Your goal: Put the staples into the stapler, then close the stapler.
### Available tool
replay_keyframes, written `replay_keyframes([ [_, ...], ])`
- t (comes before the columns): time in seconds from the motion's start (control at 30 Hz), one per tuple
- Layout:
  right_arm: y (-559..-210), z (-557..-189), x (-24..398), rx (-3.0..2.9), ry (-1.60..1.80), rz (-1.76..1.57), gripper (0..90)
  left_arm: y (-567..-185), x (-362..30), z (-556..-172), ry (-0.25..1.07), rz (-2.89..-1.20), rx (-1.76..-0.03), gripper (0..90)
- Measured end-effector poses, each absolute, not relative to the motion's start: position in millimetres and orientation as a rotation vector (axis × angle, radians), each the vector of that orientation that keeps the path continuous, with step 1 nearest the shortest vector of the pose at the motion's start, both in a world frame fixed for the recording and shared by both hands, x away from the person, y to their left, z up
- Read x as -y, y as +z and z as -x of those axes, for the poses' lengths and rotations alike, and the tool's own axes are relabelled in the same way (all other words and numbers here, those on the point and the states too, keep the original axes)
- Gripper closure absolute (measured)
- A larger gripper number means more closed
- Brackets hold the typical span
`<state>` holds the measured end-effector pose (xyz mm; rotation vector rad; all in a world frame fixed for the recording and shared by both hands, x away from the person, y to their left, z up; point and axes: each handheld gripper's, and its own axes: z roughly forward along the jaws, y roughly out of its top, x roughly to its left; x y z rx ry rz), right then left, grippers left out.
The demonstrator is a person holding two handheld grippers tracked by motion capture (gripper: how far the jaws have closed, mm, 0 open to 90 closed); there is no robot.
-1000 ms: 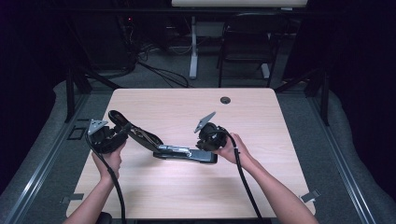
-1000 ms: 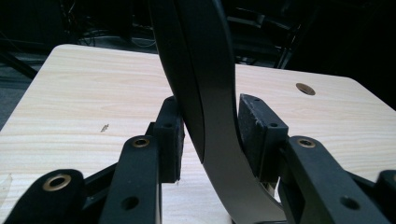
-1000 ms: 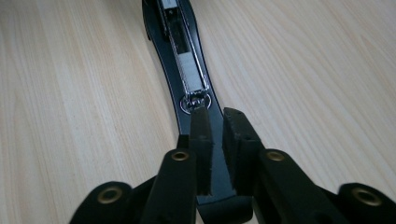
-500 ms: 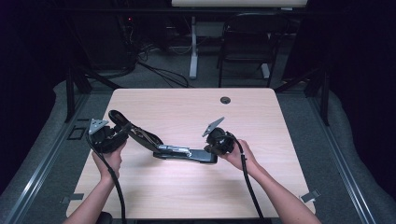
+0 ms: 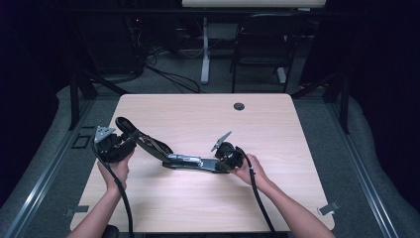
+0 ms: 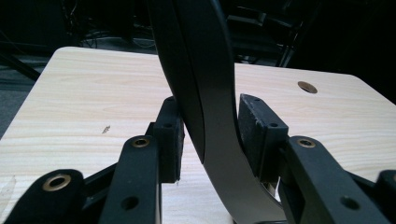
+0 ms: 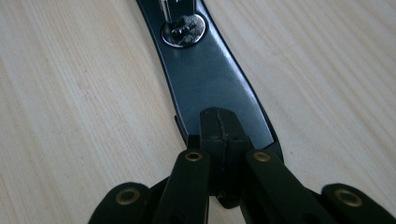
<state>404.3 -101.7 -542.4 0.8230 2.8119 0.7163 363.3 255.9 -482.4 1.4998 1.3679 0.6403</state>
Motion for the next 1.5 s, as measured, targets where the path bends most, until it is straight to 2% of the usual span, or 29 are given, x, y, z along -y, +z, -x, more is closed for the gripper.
replay_keyframes([
  [1.17,-542,-404,102,-2.81,0.714,-0.837,90.0,-472,-240,-359,0.665,-1.546,-1.281,63.9],
  [1.5,-542,-404,102,-2.813,0.714,-0.839,90.0,-473,-237,-359,0.631,-1.558,-1.258,63.7],
])
